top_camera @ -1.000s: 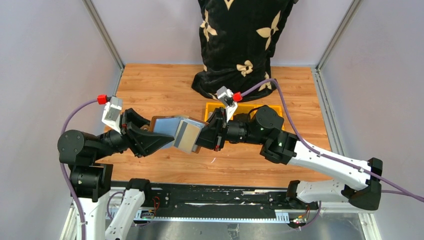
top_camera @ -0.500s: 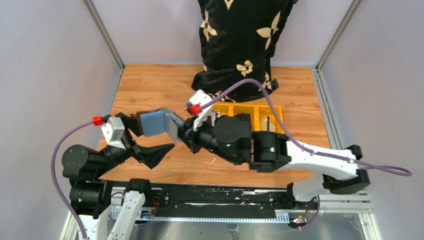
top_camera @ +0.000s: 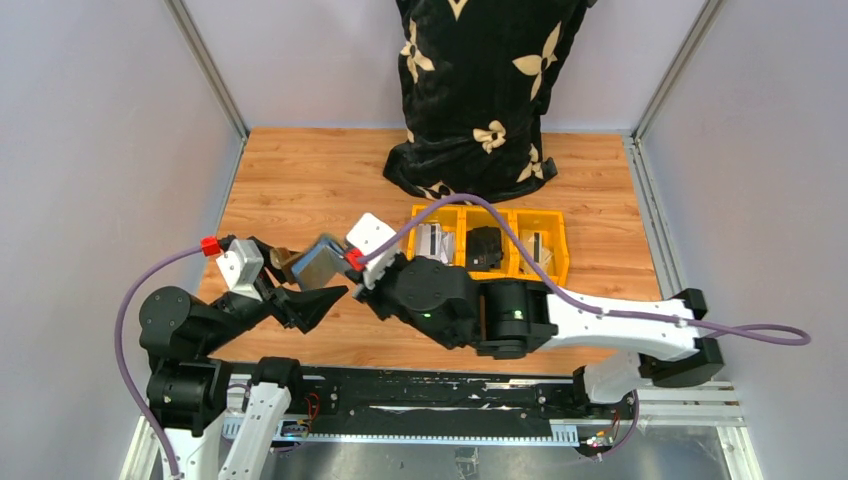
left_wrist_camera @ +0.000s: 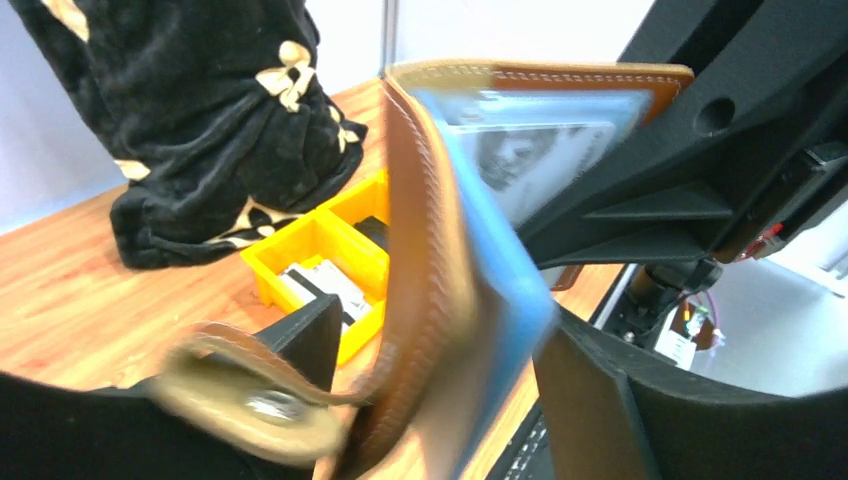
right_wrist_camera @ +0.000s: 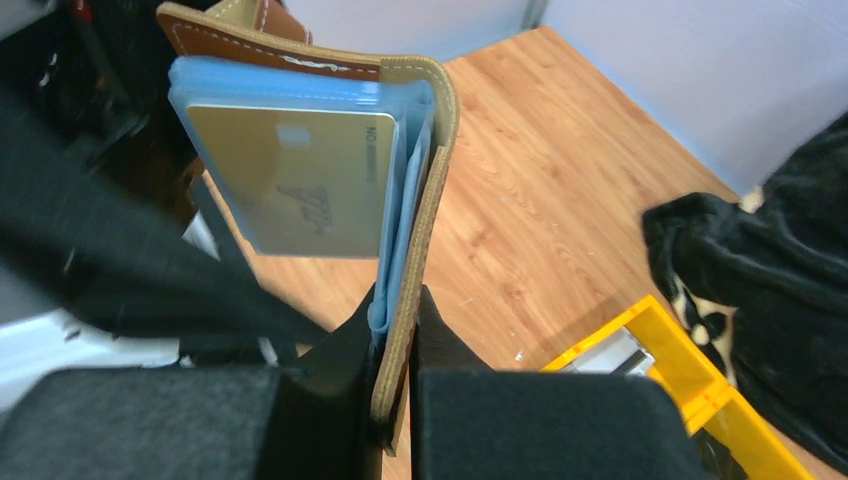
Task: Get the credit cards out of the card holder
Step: Remove the credit card from the card holder.
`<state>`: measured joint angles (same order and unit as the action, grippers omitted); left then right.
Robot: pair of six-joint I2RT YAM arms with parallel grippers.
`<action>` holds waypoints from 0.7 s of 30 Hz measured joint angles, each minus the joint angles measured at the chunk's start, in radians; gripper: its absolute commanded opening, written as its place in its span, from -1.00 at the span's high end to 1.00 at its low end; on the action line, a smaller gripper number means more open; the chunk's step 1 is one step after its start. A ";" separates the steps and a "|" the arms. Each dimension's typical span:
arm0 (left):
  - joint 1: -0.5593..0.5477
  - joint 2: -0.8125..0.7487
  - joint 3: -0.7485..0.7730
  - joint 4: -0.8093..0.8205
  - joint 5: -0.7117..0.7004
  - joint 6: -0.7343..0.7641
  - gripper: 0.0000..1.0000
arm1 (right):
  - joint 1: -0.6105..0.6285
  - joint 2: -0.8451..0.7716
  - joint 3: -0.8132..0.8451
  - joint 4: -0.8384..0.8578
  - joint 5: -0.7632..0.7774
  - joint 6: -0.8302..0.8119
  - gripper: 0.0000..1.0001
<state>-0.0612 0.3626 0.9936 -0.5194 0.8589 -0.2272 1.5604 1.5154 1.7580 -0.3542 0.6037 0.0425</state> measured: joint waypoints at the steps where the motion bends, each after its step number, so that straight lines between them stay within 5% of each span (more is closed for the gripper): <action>1: 0.000 0.000 0.005 -0.008 0.001 0.010 -0.17 | 0.000 -0.037 -0.052 0.024 -0.027 -0.005 1.00; 7: 0.000 0.016 0.057 0.003 0.079 -0.015 0.15 | -0.003 -0.259 -0.280 0.114 -0.283 -0.015 1.00; 12: -0.003 0.061 0.057 0.168 0.265 -0.246 0.36 | -0.021 -0.384 -0.420 0.229 -0.470 -0.001 1.00; 15: -0.006 0.096 0.030 0.341 0.354 -0.449 0.30 | -0.044 -0.426 -0.462 0.273 -0.550 0.018 1.00; 21: -0.006 0.135 0.026 0.491 0.402 -0.647 -0.13 | -0.127 -0.475 -0.514 0.310 -0.707 0.068 1.00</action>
<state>-0.0669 0.4980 1.0199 -0.0284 1.2613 -0.8745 1.4338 1.0401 1.2442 -0.0444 -0.1032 0.1104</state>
